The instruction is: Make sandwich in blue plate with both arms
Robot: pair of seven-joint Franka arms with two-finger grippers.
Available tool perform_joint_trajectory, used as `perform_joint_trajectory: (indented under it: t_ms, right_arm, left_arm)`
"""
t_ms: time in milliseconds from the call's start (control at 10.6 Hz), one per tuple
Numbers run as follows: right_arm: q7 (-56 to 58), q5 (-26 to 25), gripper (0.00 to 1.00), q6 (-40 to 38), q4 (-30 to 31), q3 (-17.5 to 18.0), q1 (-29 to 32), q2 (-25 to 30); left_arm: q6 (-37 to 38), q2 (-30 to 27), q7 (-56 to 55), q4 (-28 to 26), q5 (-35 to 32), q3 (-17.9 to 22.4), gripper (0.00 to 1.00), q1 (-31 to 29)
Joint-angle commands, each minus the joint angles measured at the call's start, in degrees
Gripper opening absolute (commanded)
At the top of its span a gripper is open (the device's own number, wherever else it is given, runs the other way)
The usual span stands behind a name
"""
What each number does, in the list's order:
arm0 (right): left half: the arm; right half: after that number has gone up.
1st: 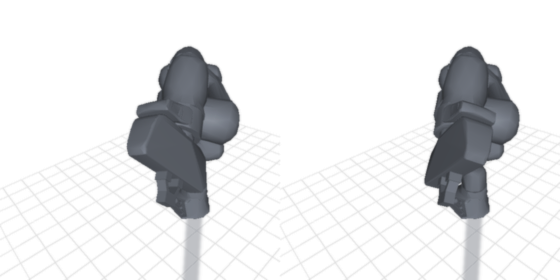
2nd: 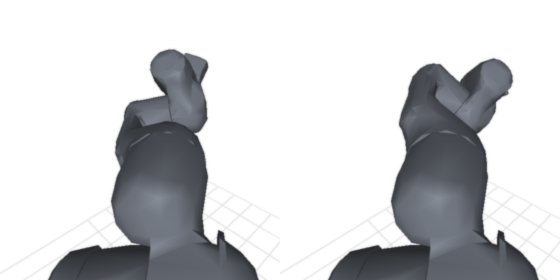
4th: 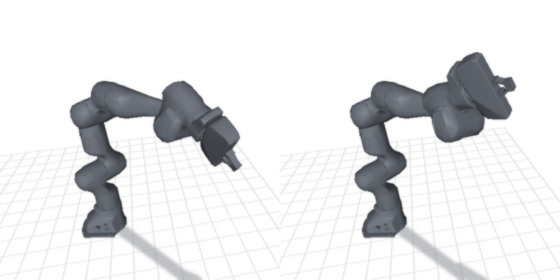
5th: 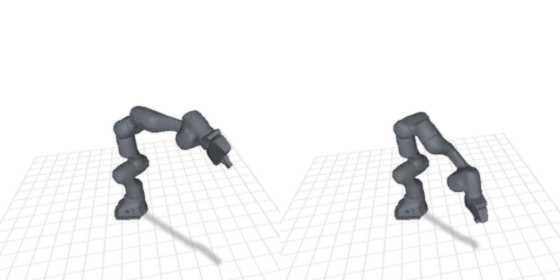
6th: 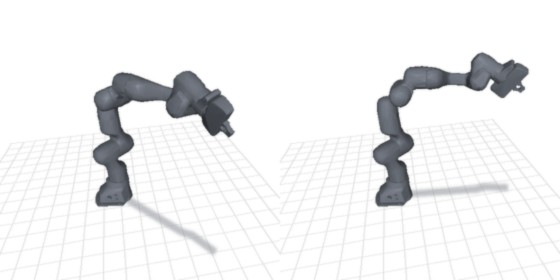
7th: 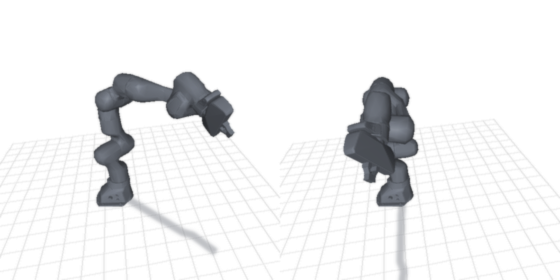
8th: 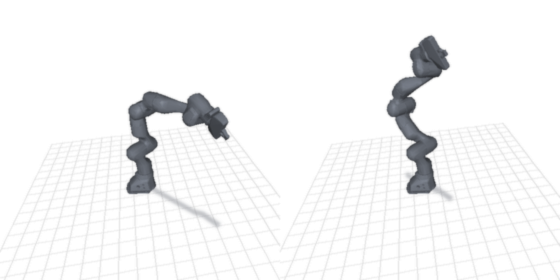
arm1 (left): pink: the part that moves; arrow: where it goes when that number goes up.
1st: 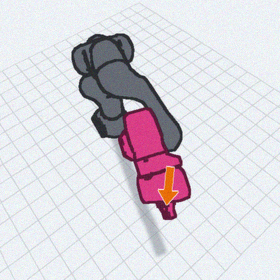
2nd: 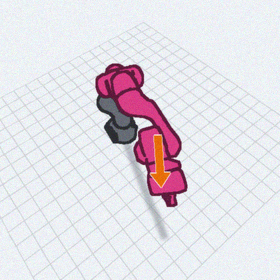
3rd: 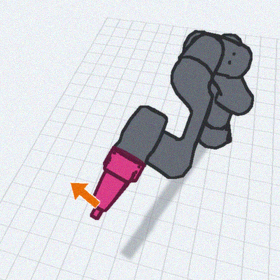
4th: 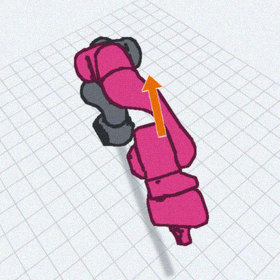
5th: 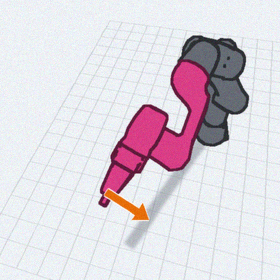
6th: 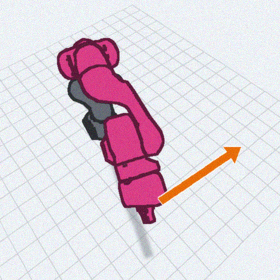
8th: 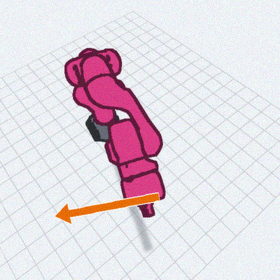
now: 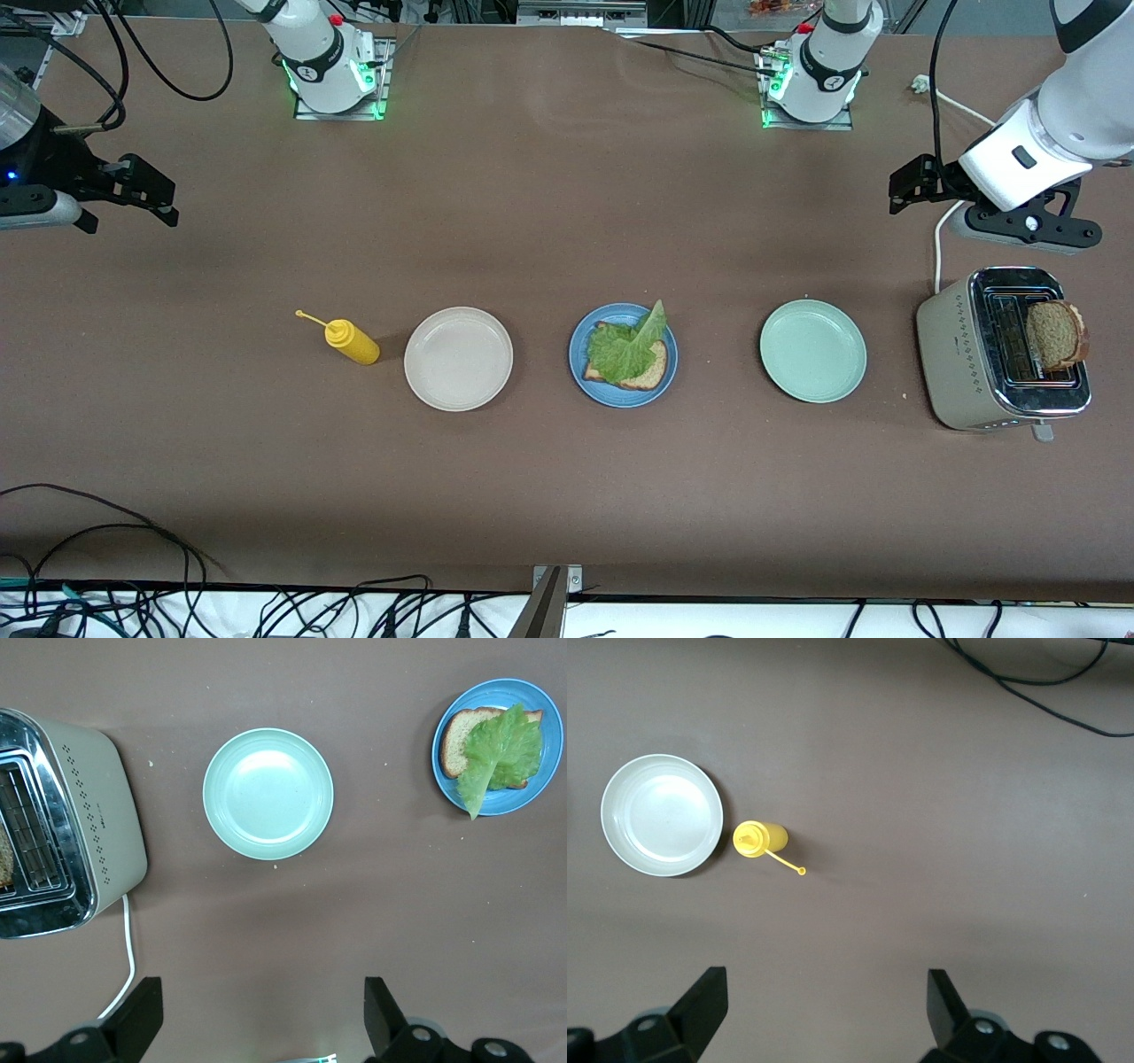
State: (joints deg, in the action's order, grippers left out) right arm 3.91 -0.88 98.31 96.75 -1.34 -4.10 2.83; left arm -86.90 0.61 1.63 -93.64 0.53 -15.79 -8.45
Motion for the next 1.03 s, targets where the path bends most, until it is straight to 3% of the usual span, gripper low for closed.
perform_joint_trajectory:
  t_ms: [0, 376, 658, 939]
  right_arm:
    - [-1.1, -0.9, 1.0, -0.9, -0.9, 0.2, -0.1, 0.5]
    - [-1.4, -0.6, 1.0, -0.8, -2.1, -0.1, 0.3, -0.3]
    - [-1.5, -0.6, 1.0, -0.8, -2.1, -0.1, 0.4, -0.4]
    - [-1.5, -0.6, 1.0, -0.7, -2.2, -0.1, 0.4, -0.7]
  left_arm:
    - [0.5, 0.3, -0.3, 1.2, 1.1, -0.1, 1.0, -0.1]
    - [0.3, 1.2, 0.3, 1.4, 0.3, 0.7, 1.0, -0.3]
    - [0.0, 7.9, 0.6, 7.0, 0.3, 5.7, 1.0, -1.0]
    - [-0.4, 13.4, 4.6, 10.5, 0.7, 6.3, 1.0, -6.5]
